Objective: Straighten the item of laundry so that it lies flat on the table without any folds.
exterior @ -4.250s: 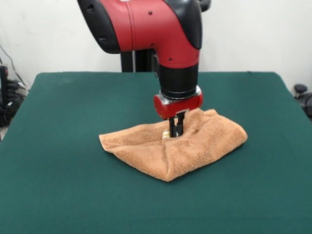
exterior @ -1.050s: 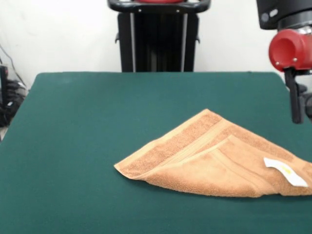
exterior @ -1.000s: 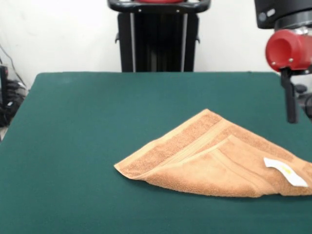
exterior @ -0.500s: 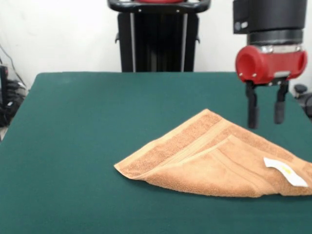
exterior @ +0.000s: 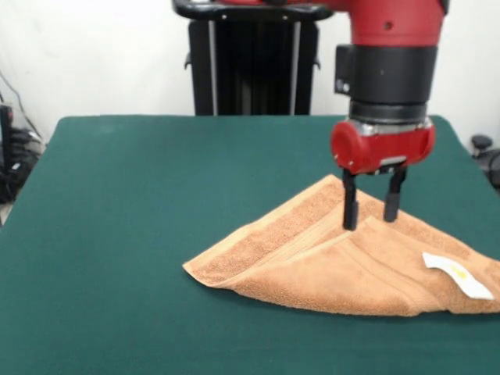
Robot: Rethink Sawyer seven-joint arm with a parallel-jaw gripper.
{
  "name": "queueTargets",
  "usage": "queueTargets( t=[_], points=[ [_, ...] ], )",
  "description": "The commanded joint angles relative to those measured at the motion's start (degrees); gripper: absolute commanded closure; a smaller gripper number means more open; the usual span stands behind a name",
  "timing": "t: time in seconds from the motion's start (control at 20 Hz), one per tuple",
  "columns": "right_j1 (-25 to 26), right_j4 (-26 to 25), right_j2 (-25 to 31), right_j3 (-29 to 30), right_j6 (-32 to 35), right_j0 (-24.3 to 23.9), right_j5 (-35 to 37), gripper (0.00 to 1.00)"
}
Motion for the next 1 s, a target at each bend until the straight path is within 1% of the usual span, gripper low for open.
queueTargets(
  t=[0.05,0.15,0.3,0.45,0.7,0.85,1.0],
  points=[
    [6.30,4.40,-1.38,4.73,14.12,0.92,0.26,0.00],
    [6.53,4.88,-1.39,5.94,13.97,0.69,-1.19,0.00],
    [6.76,5.49,-1.46,5.96,13.53,0.75,-2.45,0.00],
    [7.45,6.53,0.67,5.98,11.50,-0.37,-1.93,0.00],
    [7.26,7.93,2.92,7.55,11.06,-1.56,-4.10,0.00],
    [7.55,8.50,3.94,7.35,9.83,-2.26,-4.20,0.00],
    [8.35,8.98,4.04,6.36,9.46,-1.97,-4.35,0.00]
  ],
)
